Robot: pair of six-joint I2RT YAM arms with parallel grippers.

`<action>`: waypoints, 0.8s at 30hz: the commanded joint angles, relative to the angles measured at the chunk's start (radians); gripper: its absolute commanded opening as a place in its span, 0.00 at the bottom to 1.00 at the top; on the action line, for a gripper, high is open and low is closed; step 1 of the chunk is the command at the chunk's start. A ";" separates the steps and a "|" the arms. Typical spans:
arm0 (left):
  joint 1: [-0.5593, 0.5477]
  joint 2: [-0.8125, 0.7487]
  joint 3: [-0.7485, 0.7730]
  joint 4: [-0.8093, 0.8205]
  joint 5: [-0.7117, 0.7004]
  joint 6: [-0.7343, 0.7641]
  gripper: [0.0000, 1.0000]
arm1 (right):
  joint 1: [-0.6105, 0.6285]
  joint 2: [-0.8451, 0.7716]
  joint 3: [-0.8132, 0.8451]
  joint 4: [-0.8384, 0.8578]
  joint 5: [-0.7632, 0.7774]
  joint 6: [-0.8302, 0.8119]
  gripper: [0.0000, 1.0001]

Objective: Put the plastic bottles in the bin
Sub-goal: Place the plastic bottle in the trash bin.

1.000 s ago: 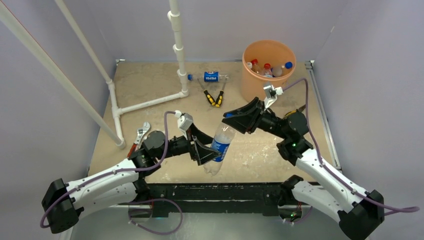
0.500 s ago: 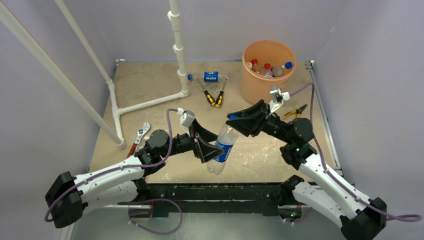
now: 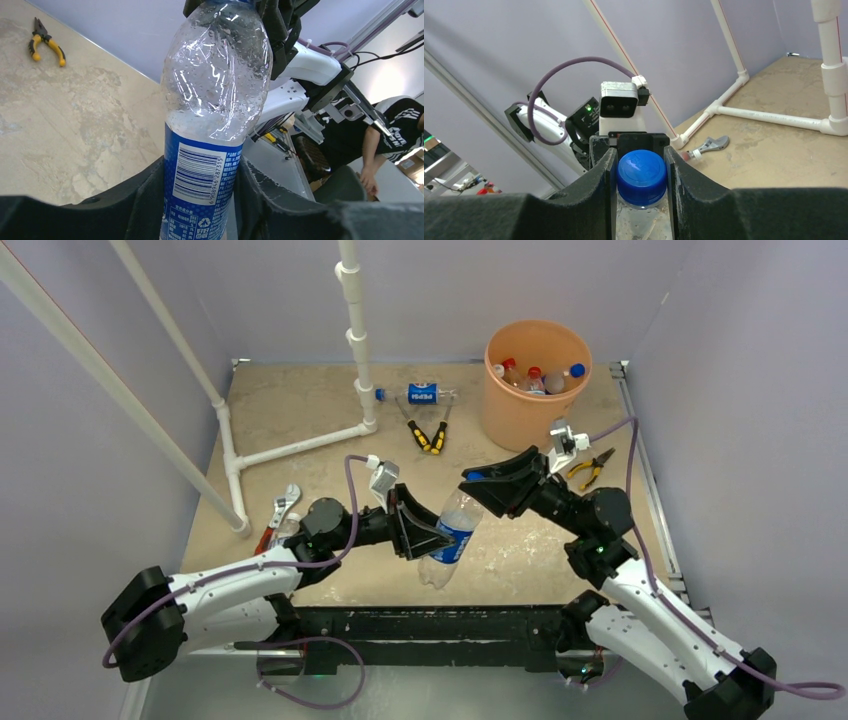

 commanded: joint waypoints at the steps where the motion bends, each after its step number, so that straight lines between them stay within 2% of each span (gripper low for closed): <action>1: 0.003 -0.010 0.028 0.038 0.003 0.019 0.38 | 0.006 -0.011 0.062 -0.005 -0.015 0.004 0.00; 2: 0.003 -0.025 0.029 0.028 0.001 0.029 0.34 | 0.006 -0.011 0.069 -0.022 -0.022 -0.007 0.01; 3: 0.003 -0.037 0.028 0.015 -0.004 0.039 0.31 | 0.006 -0.012 0.074 -0.036 -0.026 -0.016 0.11; 5: 0.003 -0.058 0.027 -0.025 -0.020 0.062 0.26 | 0.005 -0.014 0.079 -0.051 -0.034 -0.026 0.24; 6: 0.003 -0.066 0.025 -0.038 -0.028 0.072 0.23 | 0.006 -0.016 0.079 -0.054 -0.035 -0.026 0.34; 8: 0.003 -0.079 0.017 -0.046 -0.033 0.082 0.21 | 0.005 -0.006 0.086 -0.064 -0.041 -0.023 0.52; 9: 0.003 -0.083 0.015 -0.047 -0.034 0.083 0.21 | 0.006 0.001 0.094 -0.072 -0.045 -0.022 0.56; 14: 0.003 -0.089 0.016 -0.041 -0.030 0.077 0.20 | 0.006 0.059 0.136 -0.112 -0.083 -0.018 0.59; 16: 0.003 -0.089 0.018 -0.040 -0.027 0.075 0.20 | 0.006 0.065 0.136 -0.111 -0.081 -0.011 0.53; 18: 0.003 -0.089 0.021 -0.043 -0.022 0.075 0.20 | 0.006 0.071 0.138 -0.110 -0.091 -0.007 0.43; 21: 0.003 -0.089 0.027 -0.054 -0.024 0.076 0.20 | 0.006 0.094 0.144 -0.096 -0.141 0.007 0.08; 22: 0.003 -0.090 0.030 -0.062 -0.028 0.078 0.21 | 0.006 0.091 0.144 -0.095 -0.143 0.010 0.00; 23: 0.003 -0.091 0.035 -0.081 -0.043 0.080 0.30 | 0.006 0.079 0.145 -0.100 -0.135 0.005 0.00; 24: 0.003 -0.094 0.043 -0.107 -0.061 0.081 0.47 | 0.005 0.059 0.151 -0.111 -0.120 -0.012 0.00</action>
